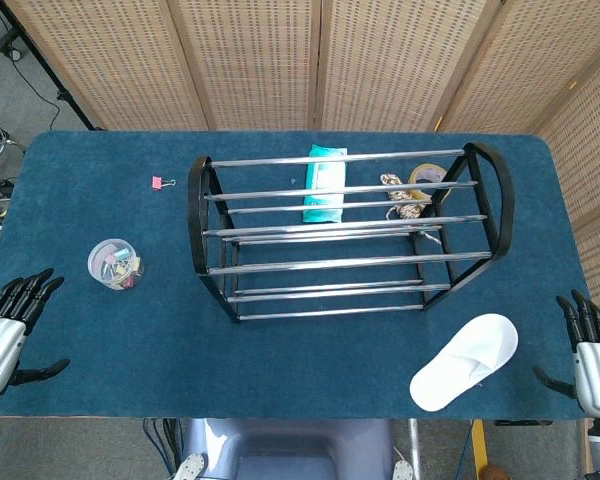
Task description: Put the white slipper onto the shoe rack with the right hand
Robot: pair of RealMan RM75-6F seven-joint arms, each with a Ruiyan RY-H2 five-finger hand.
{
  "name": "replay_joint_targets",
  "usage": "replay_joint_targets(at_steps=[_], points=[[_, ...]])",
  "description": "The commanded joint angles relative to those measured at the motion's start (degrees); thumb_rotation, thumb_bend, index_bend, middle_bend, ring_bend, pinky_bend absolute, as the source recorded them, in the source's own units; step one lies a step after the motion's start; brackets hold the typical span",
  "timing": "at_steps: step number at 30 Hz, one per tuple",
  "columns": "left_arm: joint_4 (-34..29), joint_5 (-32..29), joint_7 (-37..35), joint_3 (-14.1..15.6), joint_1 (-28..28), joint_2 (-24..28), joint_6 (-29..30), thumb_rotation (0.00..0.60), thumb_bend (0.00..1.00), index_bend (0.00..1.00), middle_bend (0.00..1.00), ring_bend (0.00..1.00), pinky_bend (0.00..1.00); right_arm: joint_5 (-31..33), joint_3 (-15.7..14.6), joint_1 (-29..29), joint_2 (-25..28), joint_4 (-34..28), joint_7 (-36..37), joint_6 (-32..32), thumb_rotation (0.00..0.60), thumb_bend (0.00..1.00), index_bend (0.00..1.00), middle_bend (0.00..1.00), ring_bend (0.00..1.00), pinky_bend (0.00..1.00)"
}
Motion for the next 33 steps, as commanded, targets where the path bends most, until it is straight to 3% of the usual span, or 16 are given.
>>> replay_joint_targets(at_steps=[1,15,24,33], points=[[0.0,0.0,0.0,0.0,0.0,0.1,0.0,0.6,0.0,0.0,0.0,0.0,0.0,-0.1,-0.1,0.0,0.0,0.0,-0.2,0.0,0.6,0.0,0.0,0.0,0.0,0.0],[-0.1,-0.3,0.3,-0.1,0.1,-0.1,0.0,0.6,0.0,0.0,0.0,0.0,0.0,-2.5,-1.6,0.7,-0.7,-0.4,-1.4,-1.3,0.6,0.0,0.0,0.0,0.0,0.0],[-0.2,-1.3,0.7,-0.4,-0.1,-0.2,-0.6,0.6,0.0,0.0,0.0,0.0,0.0,-3.2,-3.4,3.0,-3.8,0.1,-6.7,-6.4,0.6,0.0,0.0,0.0,0.0,0.0],[-0.4,-2.8,2.9,-0.8,-0.7,-1.0,-1.9,0.6,0.0,0.0,0.0,0.0,0.0,1.2,-2.8,6.4,-5.9,-1.5,-11.8,-14.0,0.6,0.0,0.0,0.0,0.0,0.0]])
